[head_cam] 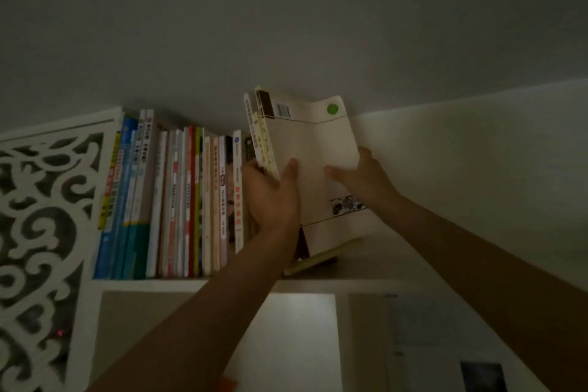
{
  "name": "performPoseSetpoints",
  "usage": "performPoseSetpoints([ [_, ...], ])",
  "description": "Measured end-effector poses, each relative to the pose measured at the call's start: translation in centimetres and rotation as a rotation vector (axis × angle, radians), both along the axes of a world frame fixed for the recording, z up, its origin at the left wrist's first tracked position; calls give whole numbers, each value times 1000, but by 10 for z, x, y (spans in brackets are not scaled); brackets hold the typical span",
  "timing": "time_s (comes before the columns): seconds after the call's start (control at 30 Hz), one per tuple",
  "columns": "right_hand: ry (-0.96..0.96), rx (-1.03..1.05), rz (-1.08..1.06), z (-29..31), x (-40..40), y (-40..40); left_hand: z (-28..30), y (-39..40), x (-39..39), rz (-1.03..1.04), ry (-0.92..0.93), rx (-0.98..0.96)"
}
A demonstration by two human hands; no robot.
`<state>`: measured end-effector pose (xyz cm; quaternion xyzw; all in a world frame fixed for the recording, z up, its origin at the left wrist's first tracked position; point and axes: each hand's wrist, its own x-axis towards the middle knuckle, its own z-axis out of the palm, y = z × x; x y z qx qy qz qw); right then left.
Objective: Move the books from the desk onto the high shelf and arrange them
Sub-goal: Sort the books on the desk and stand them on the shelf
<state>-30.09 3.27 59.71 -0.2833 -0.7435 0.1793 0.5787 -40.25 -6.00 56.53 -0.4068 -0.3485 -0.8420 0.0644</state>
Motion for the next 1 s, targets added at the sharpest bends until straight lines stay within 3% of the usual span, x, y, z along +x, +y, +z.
performPoseSetpoints([
  [0.07, -147, 60, -192, 2, -8, 11, -1, 25, -5, 136, 67, 13],
  [0.13, -225, 118, -15, -4, -17, 23, -6, 41, -10, 285, 126, -12],
  [0.23, -285, 42, 341, -11, -14, 28, -13, 50, -12, 392, 227, -46],
  [0.37, -349, -89, 390, -9, 2, 21, -37, 36, -26, 644, 582, -117],
  [0.53, -426, -9, 469, -10, -10, 5, -52, 8, -81, 677, 935, -276],
  [0.67, -525, 21, 387, -13, -42, 15, -53, 10, -106, 737, 1026, -435],
  [0.77, -526, -40, 377, -11, -43, 23, -56, 16, -107, 823, 1019, -433],
  [0.87, -473, -29, 374, -19, -39, 19, -56, 12, -97, 764, 996, -443],
  [1.0, -324, 178, 267, -43, -16, -12, -69, -3, -70, 601, 905, -261],
])
